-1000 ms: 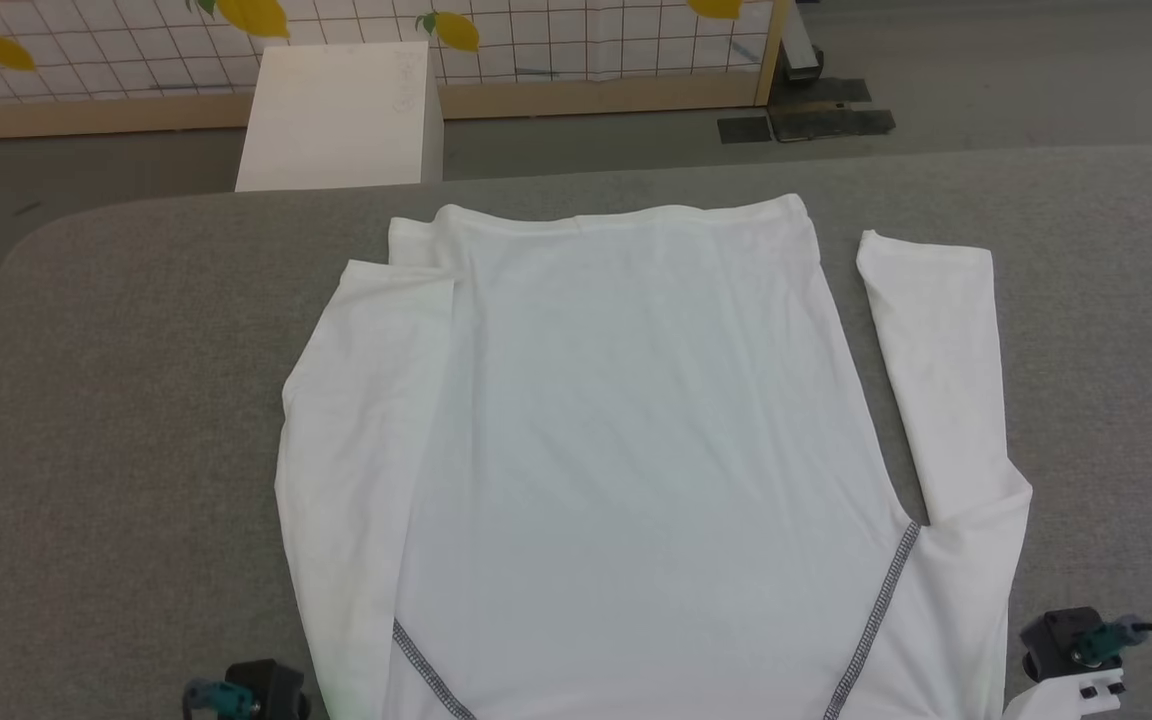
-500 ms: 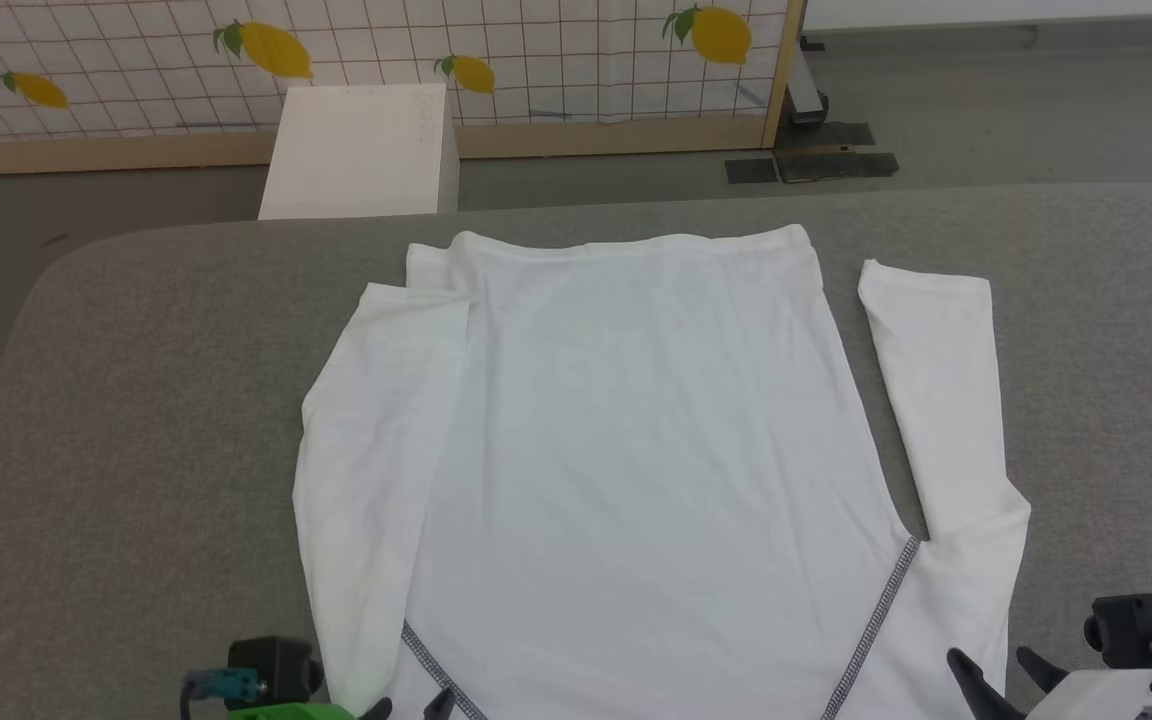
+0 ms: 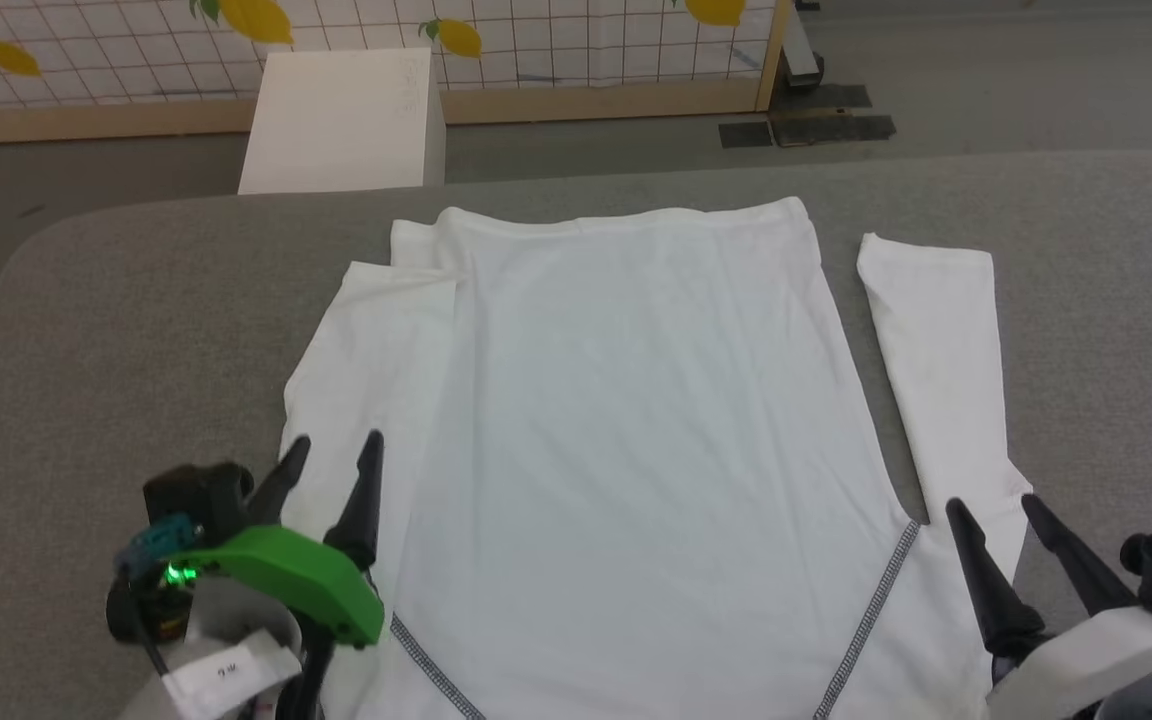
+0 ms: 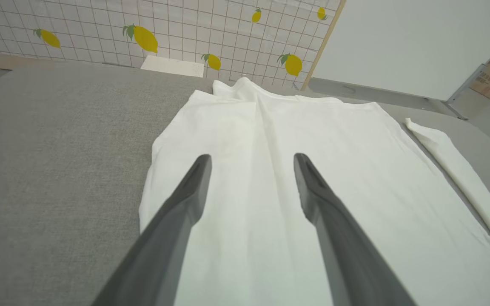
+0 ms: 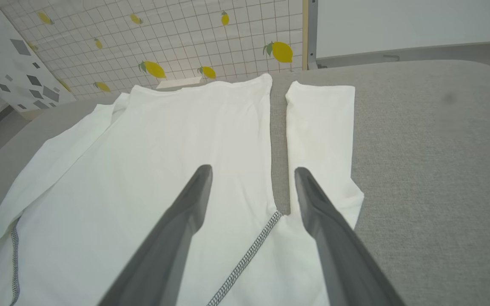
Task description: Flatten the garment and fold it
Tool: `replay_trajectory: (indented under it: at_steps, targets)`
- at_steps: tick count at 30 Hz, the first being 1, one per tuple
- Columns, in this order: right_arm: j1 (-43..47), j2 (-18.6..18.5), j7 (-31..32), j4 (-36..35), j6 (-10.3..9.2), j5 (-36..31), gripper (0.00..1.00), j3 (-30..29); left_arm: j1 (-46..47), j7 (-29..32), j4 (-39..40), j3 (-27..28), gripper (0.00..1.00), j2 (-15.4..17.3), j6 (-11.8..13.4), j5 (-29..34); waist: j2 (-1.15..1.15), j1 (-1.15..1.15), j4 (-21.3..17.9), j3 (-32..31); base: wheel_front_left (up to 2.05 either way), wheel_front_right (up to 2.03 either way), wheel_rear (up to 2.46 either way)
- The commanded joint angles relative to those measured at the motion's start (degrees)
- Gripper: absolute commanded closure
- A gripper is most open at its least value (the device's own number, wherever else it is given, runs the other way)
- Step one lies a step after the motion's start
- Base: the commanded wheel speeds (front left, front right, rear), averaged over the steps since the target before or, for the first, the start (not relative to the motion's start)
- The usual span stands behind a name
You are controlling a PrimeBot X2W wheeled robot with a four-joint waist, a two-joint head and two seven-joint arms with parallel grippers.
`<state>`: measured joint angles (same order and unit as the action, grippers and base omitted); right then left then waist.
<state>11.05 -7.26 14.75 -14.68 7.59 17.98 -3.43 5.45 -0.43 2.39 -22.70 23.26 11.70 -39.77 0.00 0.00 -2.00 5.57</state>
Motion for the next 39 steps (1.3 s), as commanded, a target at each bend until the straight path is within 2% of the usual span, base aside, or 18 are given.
replay_trajectory:
  at_steps: [1, 6, 11, 17, 22, 27, 33, 38, 39]
  targets:
    - [-2.1, -0.2, -1.5, 0.4, -0.1, -0.3, 0.0, 0.4, 3.5, -0.7, -1.7, 0.3, 0.0, 0.3, -0.6, 1.6, 0.0, 0.0, -0.8, 2.5, 0.0, 0.0, 0.0]
    - [-7.3, -1.0, -4.8, 1.3, -0.1, -0.3, 0.0, 1.9, 16.7, 0.7, -10.3, 0.1, 0.0, 3.0, -3.8, 5.0, 0.0, 0.0, -2.5, 8.0, 0.0, 0.0, 0.0]
    - [-12.5, -1.6, -6.5, 1.8, -0.1, 0.0, 0.0, 3.5, 28.8, 6.3, -17.8, -0.1, 0.0, 6.7, -8.4, 5.7, 0.0, 0.0, -5.0, 13.4, 0.0, 0.0, 0.0]
    - [-16.2, -1.1, -7.9, 1.3, -0.1, -0.4, 0.0, 4.3, 39.5, 14.8, -24.2, 1.0, 0.0, 10.2, -9.7, 4.8, 0.0, 0.0, -7.9, 18.3, 0.0, 0.0, 0.0]
    - [-17.9, -0.5, -8.7, 1.1, -0.1, -0.1, 0.0, 5.2, 44.4, 21.4, -27.7, 1.9, 0.0, 11.1, -8.3, 3.4, 0.0, 0.0, -9.8, 21.1, 0.0, 0.0, 0.0]
    - [-18.8, -0.4, -9.2, 1.6, -0.1, 0.3, 0.0, 6.2, 46.4, 27.7, -30.0, 2.5, 0.0, 11.9, -5.8, 2.1, 0.0, 0.0, -11.4, 22.6, 0.0, 0.0, 0.0]
    - [-18.6, -0.2, -9.6, 2.1, -0.1, 0.2, 0.0, 6.7, 45.3, 36.8, -31.8, 2.3, 0.0, 13.1, -1.6, 1.0, 0.0, 0.0, -12.3, 22.8, 0.0, 0.0, 0.0]
    - [-18.4, 0.0, -9.6, 2.0, -0.1, 0.2, 0.0, 6.7, 43.2, 42.4, -30.8, 2.6, 0.0, 13.0, 0.1, -1.6, 0.0, 0.0, -12.5, 22.6, 0.0, 0.0, 0.0]
    - [-18.4, 0.0, -9.6, 2.0, -0.1, 0.2, 0.0, 6.6, 42.7, 43.5, -30.4, 2.5, 0.05, 13.0, 0.1, -2.0, 0.0, 0.0, -12.5, 22.6, 0.0, 0.0, 0.0]
